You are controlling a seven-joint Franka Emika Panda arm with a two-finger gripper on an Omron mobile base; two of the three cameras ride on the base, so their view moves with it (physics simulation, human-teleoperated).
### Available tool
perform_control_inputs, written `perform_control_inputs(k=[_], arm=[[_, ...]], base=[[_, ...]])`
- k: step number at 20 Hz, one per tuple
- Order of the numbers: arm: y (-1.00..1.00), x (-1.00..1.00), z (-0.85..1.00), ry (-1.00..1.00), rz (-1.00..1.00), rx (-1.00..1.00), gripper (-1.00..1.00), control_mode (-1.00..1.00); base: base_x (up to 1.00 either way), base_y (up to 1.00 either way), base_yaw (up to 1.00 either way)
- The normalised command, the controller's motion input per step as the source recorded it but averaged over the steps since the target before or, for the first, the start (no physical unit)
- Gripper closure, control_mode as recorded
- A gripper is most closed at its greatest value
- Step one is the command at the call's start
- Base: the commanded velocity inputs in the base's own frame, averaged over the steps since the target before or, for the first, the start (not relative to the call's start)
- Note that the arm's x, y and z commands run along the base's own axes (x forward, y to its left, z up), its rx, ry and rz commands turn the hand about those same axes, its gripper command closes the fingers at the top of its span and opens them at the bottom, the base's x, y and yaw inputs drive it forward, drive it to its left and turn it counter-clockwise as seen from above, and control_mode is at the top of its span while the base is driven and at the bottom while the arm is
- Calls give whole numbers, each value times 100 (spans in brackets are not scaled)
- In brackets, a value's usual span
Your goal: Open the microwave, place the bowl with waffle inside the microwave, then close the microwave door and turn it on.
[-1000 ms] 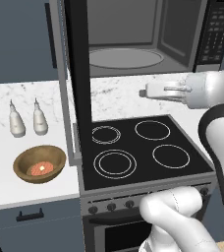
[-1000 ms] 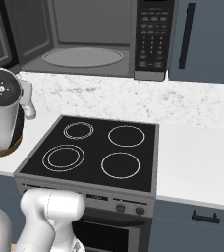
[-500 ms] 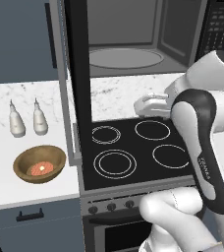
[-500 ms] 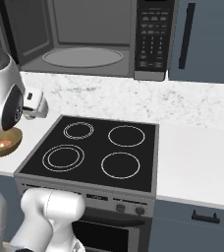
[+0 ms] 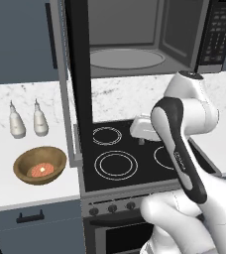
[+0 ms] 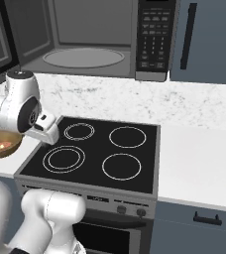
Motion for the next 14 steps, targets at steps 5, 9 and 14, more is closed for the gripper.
perform_control_inputs(k=[5,9,14], arm=[[15,6,-87,18,-5,8,-100,-100],[44,20,-59,10,4,5,-100,-100],[44,19,-37,0,4,6,-100,-100]], base=[[0,0,0],[0,0,0],[0,0,0]])
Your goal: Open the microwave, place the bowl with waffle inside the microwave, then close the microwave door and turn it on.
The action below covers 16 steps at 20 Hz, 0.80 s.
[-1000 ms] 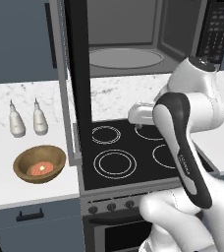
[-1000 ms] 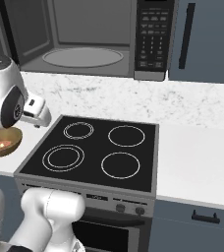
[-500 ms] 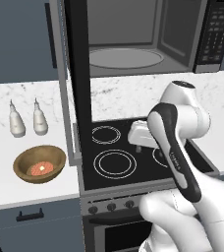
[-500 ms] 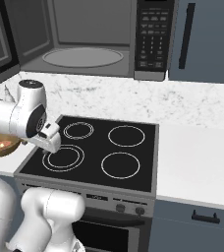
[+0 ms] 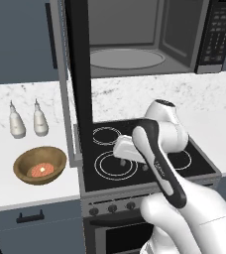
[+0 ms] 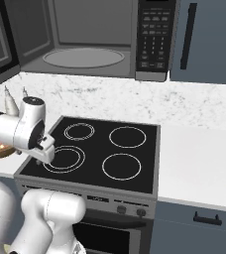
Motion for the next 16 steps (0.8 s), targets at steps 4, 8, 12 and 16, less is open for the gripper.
perform_control_inputs(k=[4,8,12,16], arm=[[46,11,-4,-1,2,7,-100,-100],[38,37,-3,0,1,2,-100,-100],[30,35,-11,0,0,0,-100,-100],[15,49,-12,0,0,0,-100,-100]], base=[[0,0,0],[0,0,0],[0,0,0],[0,0,0]])
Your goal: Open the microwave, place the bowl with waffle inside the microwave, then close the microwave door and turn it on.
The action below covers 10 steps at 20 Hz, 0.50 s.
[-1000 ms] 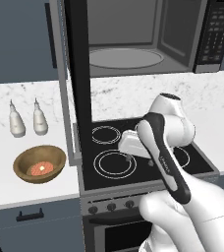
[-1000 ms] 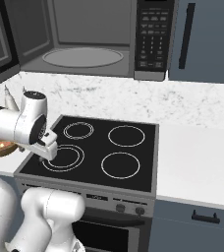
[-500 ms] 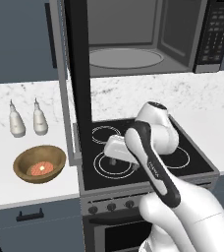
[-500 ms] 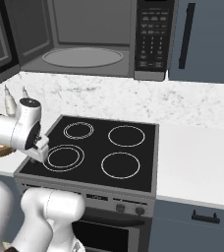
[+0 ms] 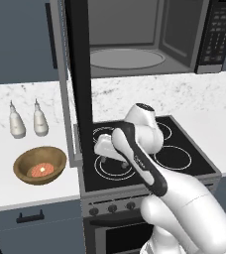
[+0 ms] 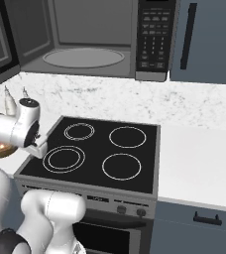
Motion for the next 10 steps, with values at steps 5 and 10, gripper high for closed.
perform_control_inputs(k=[5,10], arm=[[33,60,-26,-1,0,3,-100,-100],[51,45,-10,-6,0,3,-100,-100]], base=[[0,0,0],[0,0,0]])
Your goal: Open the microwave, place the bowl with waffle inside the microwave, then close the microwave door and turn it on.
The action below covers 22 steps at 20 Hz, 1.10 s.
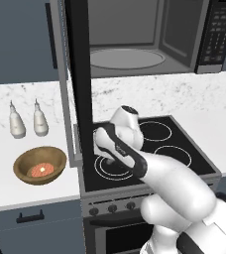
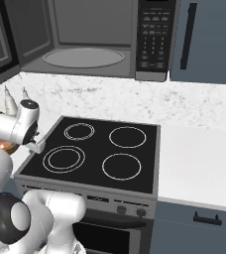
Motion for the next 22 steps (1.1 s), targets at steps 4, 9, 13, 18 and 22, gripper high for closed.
perform_control_inputs(k=[4,9,13,18,22], arm=[[64,45,-12,-6,0,0,-100,-100],[41,23,-1,-2,0,0,-100,-100],[34,16,-4,0,0,0,-100,-100],[38,22,-15,0,0,0,-100,-100],[26,14,-12,0,0,0,-100,-100]], base=[[0,0,0],[0,0,0],[0,0,0],[0,0,0],[0,0,0]])
